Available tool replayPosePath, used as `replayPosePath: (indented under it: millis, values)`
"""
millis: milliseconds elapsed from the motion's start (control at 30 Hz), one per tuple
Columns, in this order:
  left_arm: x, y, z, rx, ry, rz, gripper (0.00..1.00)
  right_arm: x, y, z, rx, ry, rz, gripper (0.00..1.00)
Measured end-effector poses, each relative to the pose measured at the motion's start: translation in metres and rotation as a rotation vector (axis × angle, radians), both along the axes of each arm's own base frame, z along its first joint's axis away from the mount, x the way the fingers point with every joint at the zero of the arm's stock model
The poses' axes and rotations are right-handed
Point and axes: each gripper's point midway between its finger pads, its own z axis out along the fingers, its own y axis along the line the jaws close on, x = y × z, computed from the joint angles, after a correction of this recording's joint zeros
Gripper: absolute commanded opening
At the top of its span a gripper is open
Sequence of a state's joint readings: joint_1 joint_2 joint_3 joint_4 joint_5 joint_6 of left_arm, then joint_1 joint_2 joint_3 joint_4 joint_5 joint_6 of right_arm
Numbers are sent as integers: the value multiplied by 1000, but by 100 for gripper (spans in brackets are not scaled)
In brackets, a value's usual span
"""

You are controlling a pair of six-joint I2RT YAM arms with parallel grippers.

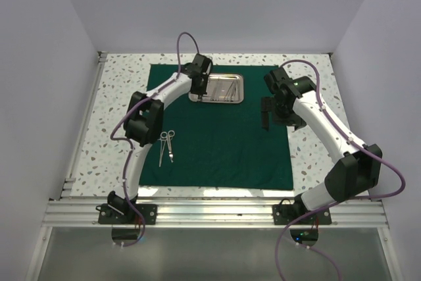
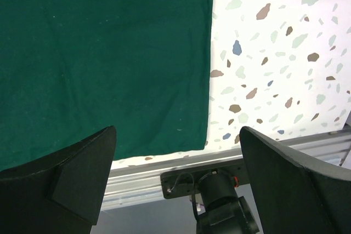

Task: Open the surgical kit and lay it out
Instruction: Pick up the medical item from the container, then place the medical item in the surgical kit.

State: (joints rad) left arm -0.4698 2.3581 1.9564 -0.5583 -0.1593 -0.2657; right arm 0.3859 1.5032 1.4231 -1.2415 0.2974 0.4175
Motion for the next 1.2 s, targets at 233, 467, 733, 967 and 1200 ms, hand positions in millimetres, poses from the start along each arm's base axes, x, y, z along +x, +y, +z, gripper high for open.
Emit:
replayPosePath:
  millis: [233, 467, 733, 967, 1200]
  values:
    - [20, -9, 47, -38, -75, 2, 0, 0, 0, 0, 1, -1, 0, 99]
    - [-7, 8, 73, -29, -77, 20, 0, 3, 3, 0, 12, -9, 5, 99]
    - [-145, 66, 99, -25, -23, 98, 0, 12, 14, 5, 64, -38, 31, 99]
    - [-245, 97, 62, -44, 66, 157, 0, 47, 43, 10, 153, -56, 53, 99]
    - [-284, 119, 24, -5, 164, 225, 65, 89, 71, 11, 213, -62, 68, 99]
